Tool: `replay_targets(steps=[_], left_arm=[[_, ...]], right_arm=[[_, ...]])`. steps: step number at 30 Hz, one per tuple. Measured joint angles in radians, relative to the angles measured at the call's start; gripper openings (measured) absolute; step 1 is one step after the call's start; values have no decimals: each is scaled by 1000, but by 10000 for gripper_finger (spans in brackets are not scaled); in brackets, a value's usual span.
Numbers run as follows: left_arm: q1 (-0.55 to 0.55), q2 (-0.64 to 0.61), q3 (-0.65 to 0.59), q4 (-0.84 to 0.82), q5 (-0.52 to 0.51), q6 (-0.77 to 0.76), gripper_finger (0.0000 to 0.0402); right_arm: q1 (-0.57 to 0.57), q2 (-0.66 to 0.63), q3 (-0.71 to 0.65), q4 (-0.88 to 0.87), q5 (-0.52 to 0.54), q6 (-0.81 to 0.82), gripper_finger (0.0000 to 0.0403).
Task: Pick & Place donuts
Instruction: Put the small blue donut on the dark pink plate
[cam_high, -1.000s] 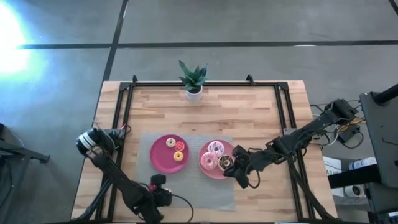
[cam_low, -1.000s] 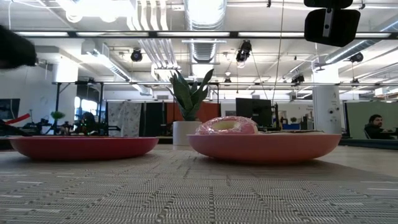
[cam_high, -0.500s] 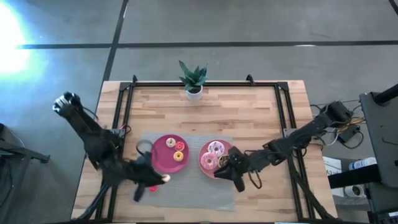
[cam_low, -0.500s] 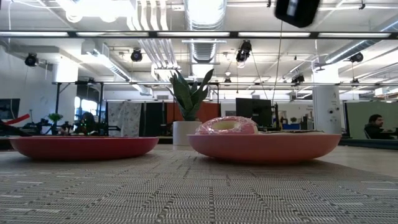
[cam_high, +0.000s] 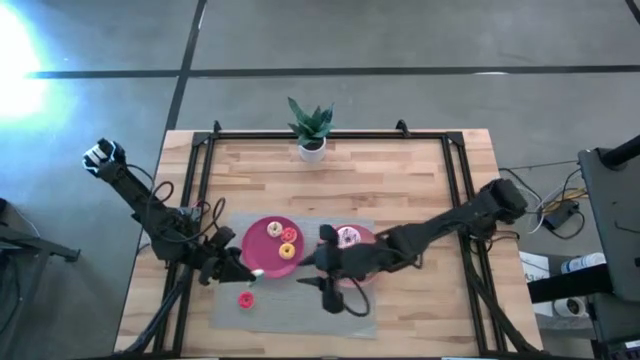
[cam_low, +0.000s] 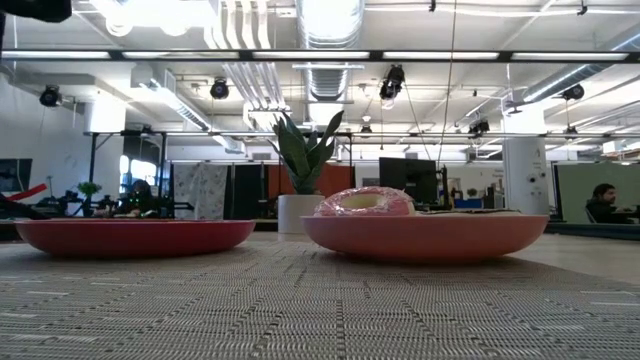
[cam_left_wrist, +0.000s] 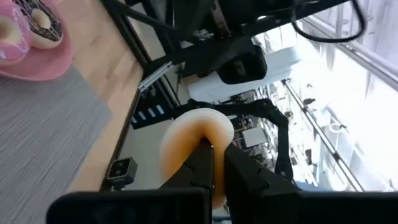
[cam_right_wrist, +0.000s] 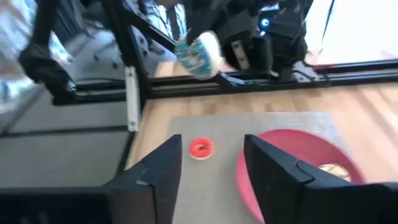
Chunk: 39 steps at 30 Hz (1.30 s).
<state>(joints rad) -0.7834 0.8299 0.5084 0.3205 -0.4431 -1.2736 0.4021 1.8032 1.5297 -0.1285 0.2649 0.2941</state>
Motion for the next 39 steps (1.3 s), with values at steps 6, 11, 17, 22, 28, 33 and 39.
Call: replay_targets(steps=[6, 11, 17, 22, 28, 33, 39], left_arm=[[0, 6, -24, 3, 20, 2, 0], [1, 4, -24, -10, 44, 12, 0], [9, 3, -23, -62, 60, 15, 0], [34, -3, -23, -106, 60, 29, 0], [75, -15, -23, -113, 98, 61, 0], [89, -16, -23, -111, 121, 69, 0], [90, -15, -23, -109, 122, 91, 0]], right_arm=[[-54, 140, 242, -166, -95, -115, 195], [-82, 259, 430, -303, -118, -205, 201], [-110, 387, 654, -424, -204, -310, 201], [-125, 464, 794, -521, -269, -342, 201], [-138, 488, 810, -530, -298, -333, 200], [-142, 487, 807, -530, -303, -312, 179], [-147, 497, 807, -527, -300, -284, 104]])
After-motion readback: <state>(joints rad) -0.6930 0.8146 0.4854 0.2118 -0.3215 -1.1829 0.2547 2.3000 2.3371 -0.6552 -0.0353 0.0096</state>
